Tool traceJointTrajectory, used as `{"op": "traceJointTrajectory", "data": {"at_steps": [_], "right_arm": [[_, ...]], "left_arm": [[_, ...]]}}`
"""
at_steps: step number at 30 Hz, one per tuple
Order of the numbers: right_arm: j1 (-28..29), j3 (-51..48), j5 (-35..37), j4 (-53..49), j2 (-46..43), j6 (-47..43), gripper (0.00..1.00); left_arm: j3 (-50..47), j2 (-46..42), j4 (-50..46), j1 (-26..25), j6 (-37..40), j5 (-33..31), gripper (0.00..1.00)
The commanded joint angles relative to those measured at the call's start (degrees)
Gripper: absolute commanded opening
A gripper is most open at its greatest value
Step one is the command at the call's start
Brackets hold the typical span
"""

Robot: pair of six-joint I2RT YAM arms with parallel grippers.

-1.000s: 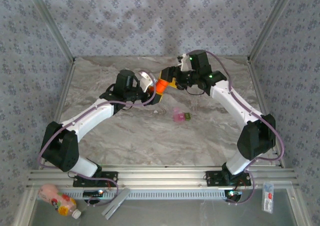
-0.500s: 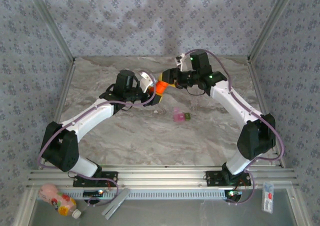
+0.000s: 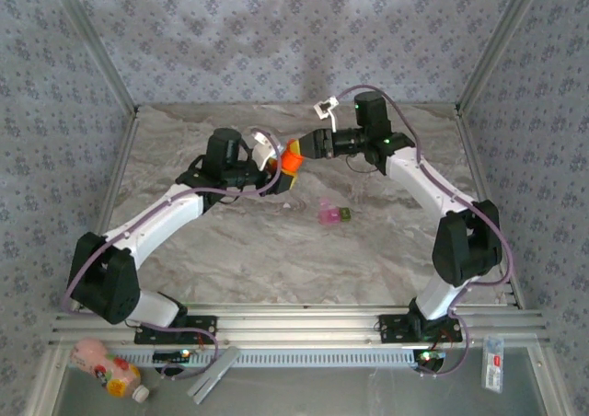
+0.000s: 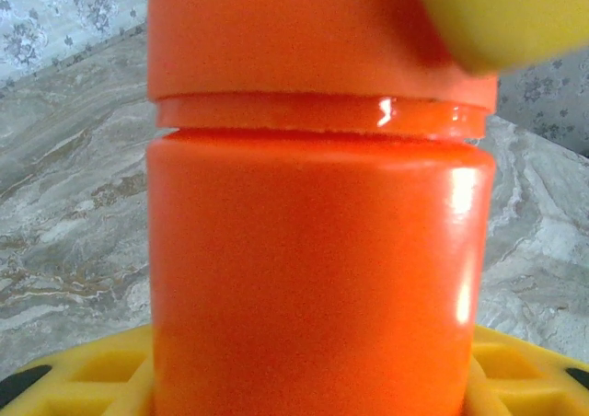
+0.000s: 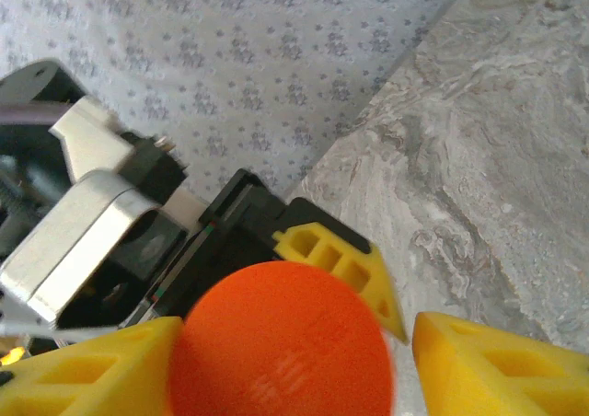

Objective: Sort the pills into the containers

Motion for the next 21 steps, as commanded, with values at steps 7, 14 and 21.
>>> {"op": "traceJointTrajectory", "data": {"at_steps": [7, 14, 21], "right_arm": [[-6.43, -1.92, 16.35, -9.15, -11.3, 17.92, 0.73], [-2.32, 2.05, 23.68, -14.47, -10.34, 23.17, 0.76], [2.45, 6.67, 24.16, -14.43, -4.86, 22.71, 0.75]], "left_arm": [[0.78, -2.07, 0.09, 0.77, 2.35, 0.61, 0.0], [1.48, -0.81, -0.19, 0.61, 2.63, 0.89, 0.0], [1.86, 0.08, 0.13, 0.38, 2.07, 1.04, 0.0]]}}
